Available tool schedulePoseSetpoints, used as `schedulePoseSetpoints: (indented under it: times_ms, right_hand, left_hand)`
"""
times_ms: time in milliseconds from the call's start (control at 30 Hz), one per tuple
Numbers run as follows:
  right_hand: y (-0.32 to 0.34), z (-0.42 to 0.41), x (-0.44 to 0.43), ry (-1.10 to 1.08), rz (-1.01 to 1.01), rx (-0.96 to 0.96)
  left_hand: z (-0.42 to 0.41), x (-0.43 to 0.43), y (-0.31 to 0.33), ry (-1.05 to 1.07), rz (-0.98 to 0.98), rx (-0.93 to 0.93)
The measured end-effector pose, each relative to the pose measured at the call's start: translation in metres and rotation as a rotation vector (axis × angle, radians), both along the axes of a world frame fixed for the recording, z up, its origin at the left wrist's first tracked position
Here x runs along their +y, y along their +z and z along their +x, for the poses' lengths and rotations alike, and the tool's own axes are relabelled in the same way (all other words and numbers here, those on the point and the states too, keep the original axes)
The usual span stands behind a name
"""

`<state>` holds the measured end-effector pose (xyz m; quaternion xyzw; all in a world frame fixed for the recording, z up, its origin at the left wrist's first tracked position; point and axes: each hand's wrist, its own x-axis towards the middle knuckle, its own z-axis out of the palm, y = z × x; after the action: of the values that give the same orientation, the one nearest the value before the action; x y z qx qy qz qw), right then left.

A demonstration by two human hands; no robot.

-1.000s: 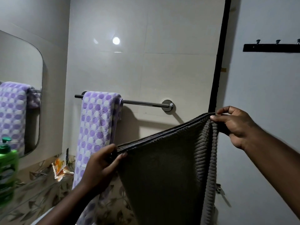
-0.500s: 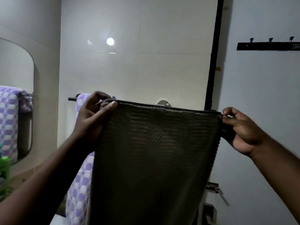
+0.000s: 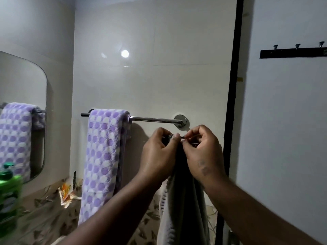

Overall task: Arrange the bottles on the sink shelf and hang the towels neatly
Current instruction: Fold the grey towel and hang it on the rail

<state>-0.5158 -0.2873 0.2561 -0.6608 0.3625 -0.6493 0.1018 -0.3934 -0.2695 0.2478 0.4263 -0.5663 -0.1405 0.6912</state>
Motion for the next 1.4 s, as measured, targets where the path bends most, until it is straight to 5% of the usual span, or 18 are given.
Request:
schedulePoseSetpoints:
  times_ms: [167,300,400,467,500,567,667,833,1133,1267,1333,1400]
  right_hand:
    - [-0.002,-0.023,0.009,0.368,0.182,-0.093]
    - [-0.003,-0.034,0.014,0.678,0.200,-0.370]
    - [0.007,-0.036,0.008,0.677,0.245,-0.448]
    - [0.013,-0.034,-0.002,0.628,0.229,-0.504]
    - [0.016,-0.033,-0.006,0.631,0.215,-0.529]
    - [0.021,-0.030,-0.014,0.681,0.204,-0.565]
    - [0.026,-0.023,-0.028,0.696,0.214,-0.606]
    - [0.035,0.003,-0.054,0.473,0.136,-0.572]
    - [0.112,0.086,-0.122,-0.067,-0.262,-0.358]
    - [0.122,0.108,-0.175,-0.205,-0.136,-0.176]
    - [0.120,0.113,-0.198,-0.257,-0.110,-0.114]
    - [0.120,0.116,-0.208,-0.340,-0.152,-0.043]
  left_hand:
    - [-0.020,0.019,0.015,-0.248,0.035,0.077]
    - [-0.041,0.034,0.020,-0.368,-0.102,-0.093]
    - [-0.040,0.031,-0.002,0.289,-0.462,-0.311]
    - [-0.025,0.024,-0.019,0.614,-0.473,-0.272]
    - [-0.016,0.022,-0.022,0.577,-0.353,-0.179]
    - [0.002,0.018,-0.014,0.180,-0.070,0.113]
    - [0.034,0.002,0.003,-0.270,0.001,0.309]
    - [0.068,-0.025,0.045,-0.147,-0.112,0.047]
    - [0.134,-0.105,0.135,0.050,-0.262,-0.153]
    - [0.144,-0.137,0.128,0.769,-0.454,-0.559]
    - [0.136,-0.151,0.101,0.806,-0.597,-0.816]
    - [0.131,-0.166,0.073,0.758,-0.531,-0.967]
